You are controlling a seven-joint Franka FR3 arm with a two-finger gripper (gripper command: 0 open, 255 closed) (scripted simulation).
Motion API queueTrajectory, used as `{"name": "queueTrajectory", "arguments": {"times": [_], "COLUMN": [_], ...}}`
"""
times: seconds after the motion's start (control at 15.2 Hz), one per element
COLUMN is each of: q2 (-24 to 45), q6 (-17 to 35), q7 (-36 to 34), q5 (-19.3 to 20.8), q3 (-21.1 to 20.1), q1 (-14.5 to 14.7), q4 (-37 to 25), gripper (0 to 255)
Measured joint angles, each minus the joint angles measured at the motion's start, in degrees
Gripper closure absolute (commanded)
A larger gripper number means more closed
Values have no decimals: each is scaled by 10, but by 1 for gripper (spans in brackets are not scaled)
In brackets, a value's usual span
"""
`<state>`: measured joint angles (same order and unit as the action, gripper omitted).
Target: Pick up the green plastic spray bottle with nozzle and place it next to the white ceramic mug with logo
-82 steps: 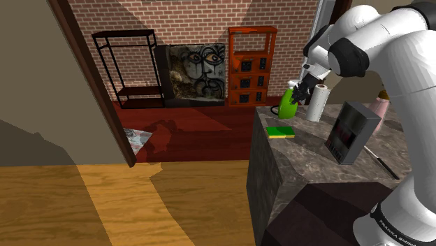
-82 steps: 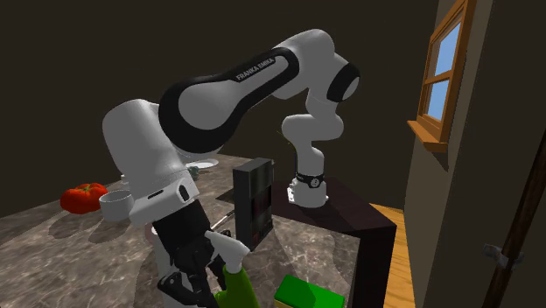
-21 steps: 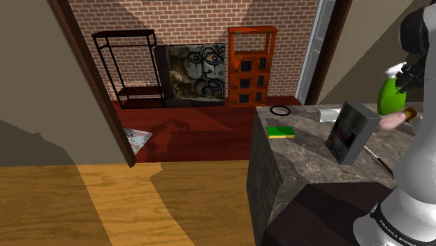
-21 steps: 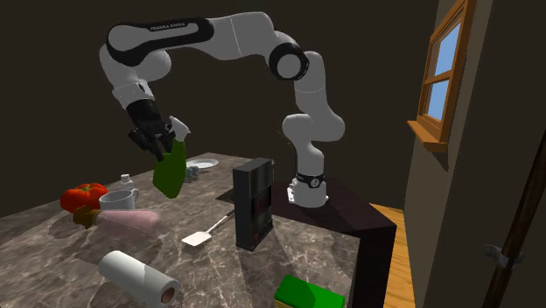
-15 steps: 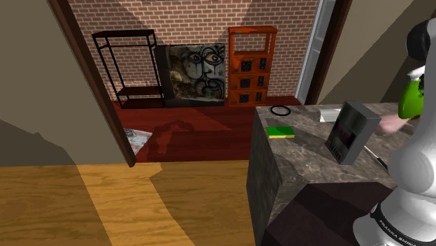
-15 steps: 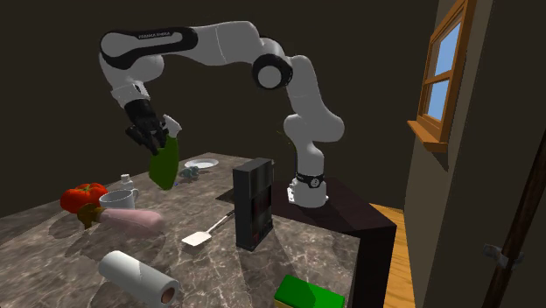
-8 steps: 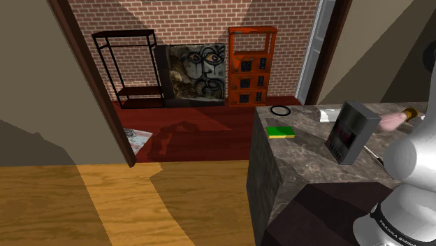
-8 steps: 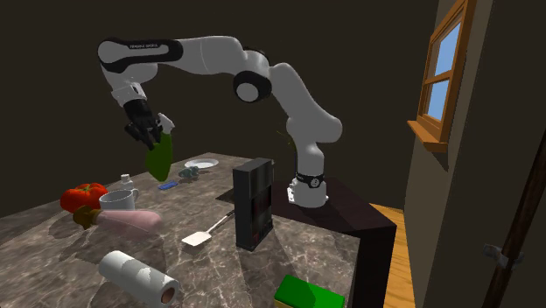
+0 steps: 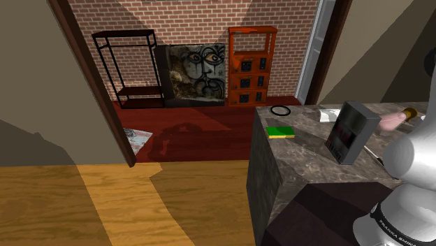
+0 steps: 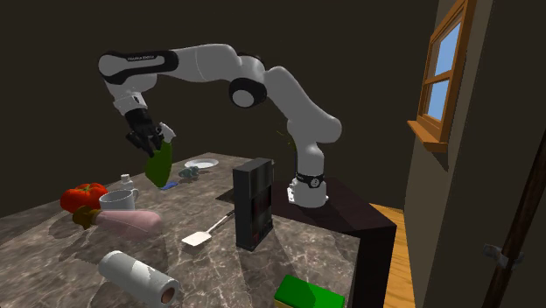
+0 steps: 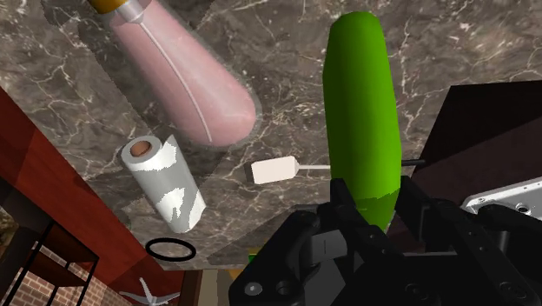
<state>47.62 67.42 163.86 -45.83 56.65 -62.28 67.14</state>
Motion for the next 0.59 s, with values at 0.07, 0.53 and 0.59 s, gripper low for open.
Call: {"name": "queueTrajectory", "arguments": {"times": [0.07, 0.53, 0.59], "q2": [1, 17, 19], "q6": [6, 45, 50], "q7": [3, 20, 21], "q5": [0, -7, -8], "q3": [0, -5, -6], "q1": [3, 13, 15], "q4": [7, 43, 48], "gripper": [255, 255, 255]}}
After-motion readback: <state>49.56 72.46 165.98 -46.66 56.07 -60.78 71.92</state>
